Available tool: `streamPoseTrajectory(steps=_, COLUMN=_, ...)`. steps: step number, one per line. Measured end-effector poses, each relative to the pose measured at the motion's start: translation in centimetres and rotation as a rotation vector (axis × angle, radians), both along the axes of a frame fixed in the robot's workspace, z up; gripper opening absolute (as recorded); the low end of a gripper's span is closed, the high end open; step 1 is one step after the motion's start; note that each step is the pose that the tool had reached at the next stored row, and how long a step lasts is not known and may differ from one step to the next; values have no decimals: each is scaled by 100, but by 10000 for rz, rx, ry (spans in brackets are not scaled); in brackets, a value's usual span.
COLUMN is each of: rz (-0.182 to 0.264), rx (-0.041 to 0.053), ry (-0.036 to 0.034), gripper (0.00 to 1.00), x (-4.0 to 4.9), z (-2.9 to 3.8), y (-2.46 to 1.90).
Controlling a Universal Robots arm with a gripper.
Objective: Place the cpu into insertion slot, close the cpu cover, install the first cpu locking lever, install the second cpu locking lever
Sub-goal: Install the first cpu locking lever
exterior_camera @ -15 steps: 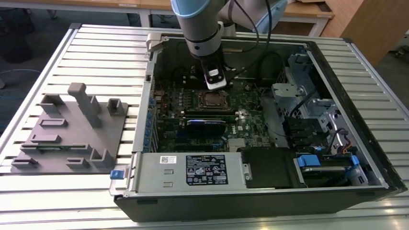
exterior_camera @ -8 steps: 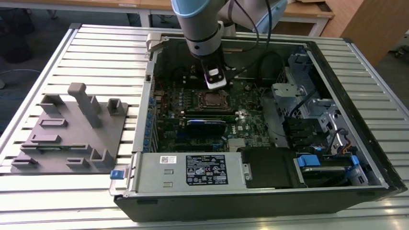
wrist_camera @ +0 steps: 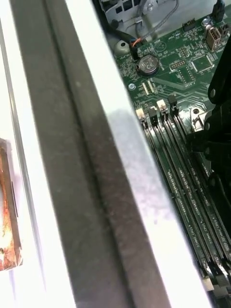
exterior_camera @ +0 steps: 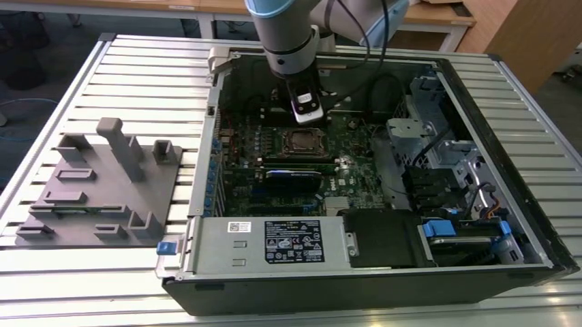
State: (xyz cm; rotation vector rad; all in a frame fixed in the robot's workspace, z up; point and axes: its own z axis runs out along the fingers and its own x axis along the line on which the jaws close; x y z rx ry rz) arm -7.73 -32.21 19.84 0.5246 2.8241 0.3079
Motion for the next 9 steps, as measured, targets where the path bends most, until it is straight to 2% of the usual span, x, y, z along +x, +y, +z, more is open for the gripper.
streamPoseTrajectory(steps=5, rz=0, rx=0, ry=9, gripper=11, x=0, z=59, y=0)
streamPoseTrajectory(steps=9, rz=0, rx=3, ry=8, gripper=11, x=0, z=65, y=0)
